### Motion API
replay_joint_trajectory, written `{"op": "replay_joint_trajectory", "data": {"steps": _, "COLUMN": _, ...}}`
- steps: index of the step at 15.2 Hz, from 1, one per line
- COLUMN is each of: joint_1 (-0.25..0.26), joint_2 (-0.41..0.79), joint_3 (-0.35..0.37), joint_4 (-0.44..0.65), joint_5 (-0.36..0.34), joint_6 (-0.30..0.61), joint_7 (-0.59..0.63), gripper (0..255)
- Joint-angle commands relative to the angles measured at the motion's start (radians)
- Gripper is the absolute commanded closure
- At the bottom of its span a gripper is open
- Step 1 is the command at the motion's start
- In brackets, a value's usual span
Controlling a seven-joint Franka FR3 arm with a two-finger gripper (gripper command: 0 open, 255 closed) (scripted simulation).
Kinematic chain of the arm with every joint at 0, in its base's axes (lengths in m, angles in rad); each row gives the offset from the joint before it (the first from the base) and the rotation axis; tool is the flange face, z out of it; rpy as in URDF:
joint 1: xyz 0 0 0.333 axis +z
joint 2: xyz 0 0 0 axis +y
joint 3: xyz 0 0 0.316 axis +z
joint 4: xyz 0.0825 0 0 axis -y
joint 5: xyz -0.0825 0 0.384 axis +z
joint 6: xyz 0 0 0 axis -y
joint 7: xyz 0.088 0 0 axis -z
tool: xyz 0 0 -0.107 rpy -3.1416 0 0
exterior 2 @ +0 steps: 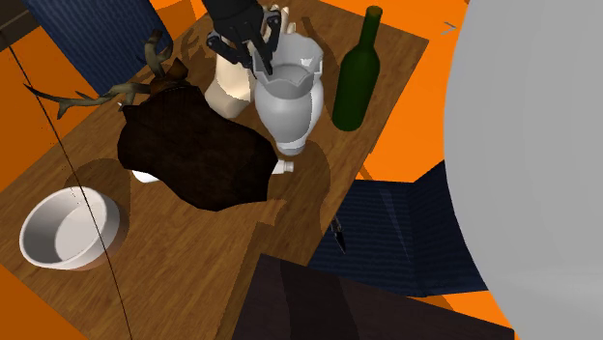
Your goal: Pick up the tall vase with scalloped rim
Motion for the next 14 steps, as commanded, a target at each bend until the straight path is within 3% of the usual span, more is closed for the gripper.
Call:
{"op": "replay_joint_trajectory", "data": {"steps": 1, "joint_1": 0.001, "joint_2": -0.007, "joint_3": 0.002, "joint_4": 0.016, "joint_5": 0.004, "joint_6": -0.020, "joint_7": -0.006, "gripper": 255}}
{"op": "replay_joint_trajectory", "data": {"steps": 14, "joint_1": 0.009, "joint_2": -0.040, "joint_3": 0.010, "joint_4": 0.116, "joint_5": 0.023, "joint_6": -0.146, "joint_7": -0.041, "gripper": 255}}
